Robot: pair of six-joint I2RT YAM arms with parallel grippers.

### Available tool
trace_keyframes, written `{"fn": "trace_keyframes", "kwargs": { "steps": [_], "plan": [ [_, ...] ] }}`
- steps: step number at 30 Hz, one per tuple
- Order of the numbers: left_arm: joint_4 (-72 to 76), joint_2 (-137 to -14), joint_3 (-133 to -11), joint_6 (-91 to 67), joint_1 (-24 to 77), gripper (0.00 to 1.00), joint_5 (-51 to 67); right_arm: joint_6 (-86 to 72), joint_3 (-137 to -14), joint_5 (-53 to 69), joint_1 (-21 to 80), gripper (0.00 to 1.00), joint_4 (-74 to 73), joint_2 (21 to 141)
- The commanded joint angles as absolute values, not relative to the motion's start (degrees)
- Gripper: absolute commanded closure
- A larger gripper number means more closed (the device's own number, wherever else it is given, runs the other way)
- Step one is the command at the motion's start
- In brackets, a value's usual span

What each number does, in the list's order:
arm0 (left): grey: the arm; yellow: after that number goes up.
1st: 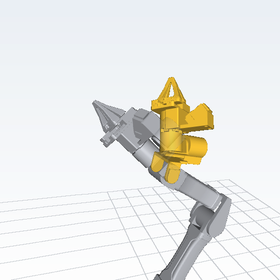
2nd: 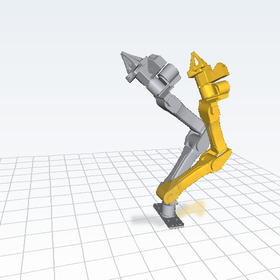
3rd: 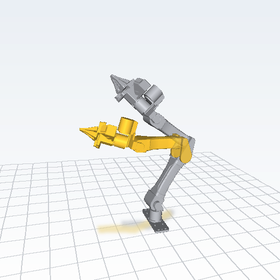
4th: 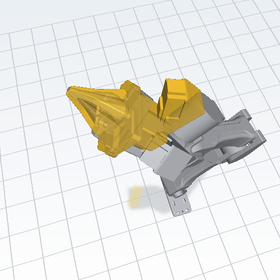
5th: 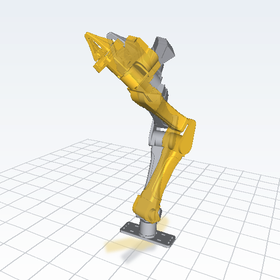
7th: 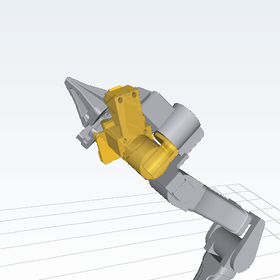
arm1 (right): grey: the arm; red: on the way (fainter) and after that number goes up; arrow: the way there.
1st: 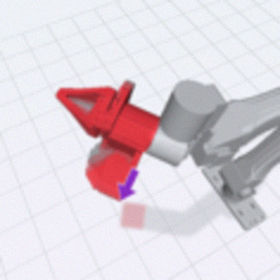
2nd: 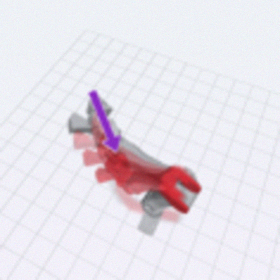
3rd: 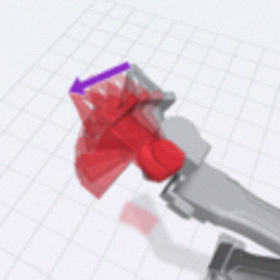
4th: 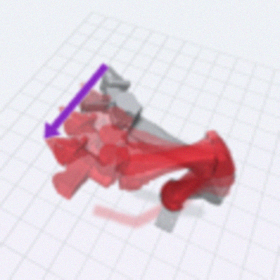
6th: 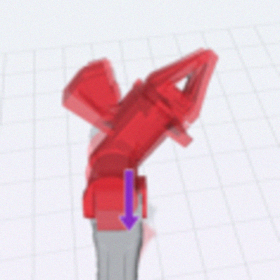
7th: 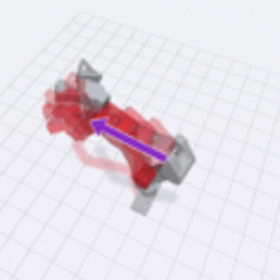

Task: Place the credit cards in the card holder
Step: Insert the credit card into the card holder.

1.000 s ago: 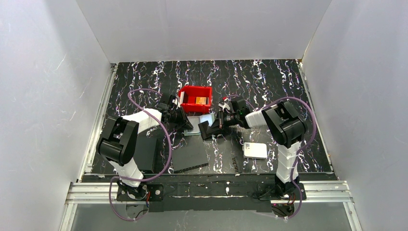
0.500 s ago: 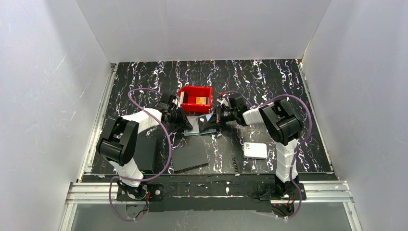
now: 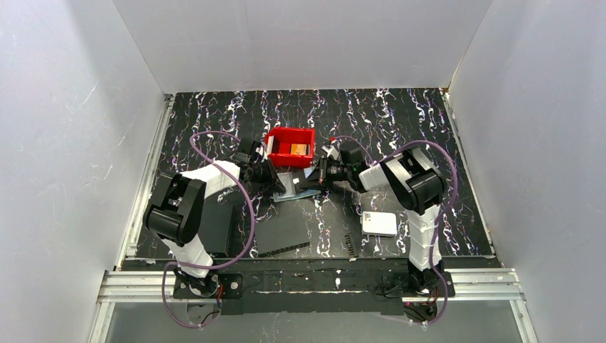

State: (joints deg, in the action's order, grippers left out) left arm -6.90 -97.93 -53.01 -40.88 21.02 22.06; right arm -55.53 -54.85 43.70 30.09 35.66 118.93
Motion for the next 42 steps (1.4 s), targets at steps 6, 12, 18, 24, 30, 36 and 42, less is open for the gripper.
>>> {"fn": "trace_keyframes", "kwargs": {
  "steps": [6, 12, 18, 24, 30, 36, 42],
  "plan": [
    [-11.9, -95.94, -53.31, -39.79, 21.02, 0.9, 20.33, -55.88, -53.4, 39.92, 32.06, 0.92, 41.41, 119.57],
    [-14.73, -91.45, -55.14, -40.08, 20.05, 0.75, 20.78, -43.65, -55.91, 35.56, 31.82, 0.75, 24.59, 115.19],
    [-15.62, -92.49, -55.44, -38.67, 19.14, 0.68, 19.71, -36.13, -58.16, 31.81, 31.82, 0.62, 13.65, 111.47],
    [-15.51, -95.66, -55.58, -37.4, 18.85, 0.69, 18.04, -33.01, -60.4, 32.31, 31.89, 0.56, 11.87, 112.41],
    [-16.19, -97.55, -56.38, -36.34, 18.81, 0.72, 16.91, -28.4, -62.31, 30.26, 31.9, 0.56, 10.03, 113.31],
    [-16.87, -100.07, -57.86, -35.44, 18.84, 0.75, 15.46, -22.94, -64.29, 33.63, 32.33, 0.62, 10.18, 115.62],
    [-17.68, -102.72, -60.07, -35.19, 18.92, 0.79, 15.51, -21.84, -66.47, 39.31, 33.84, 0.75, 10.55, 117.48]
  ]
}}
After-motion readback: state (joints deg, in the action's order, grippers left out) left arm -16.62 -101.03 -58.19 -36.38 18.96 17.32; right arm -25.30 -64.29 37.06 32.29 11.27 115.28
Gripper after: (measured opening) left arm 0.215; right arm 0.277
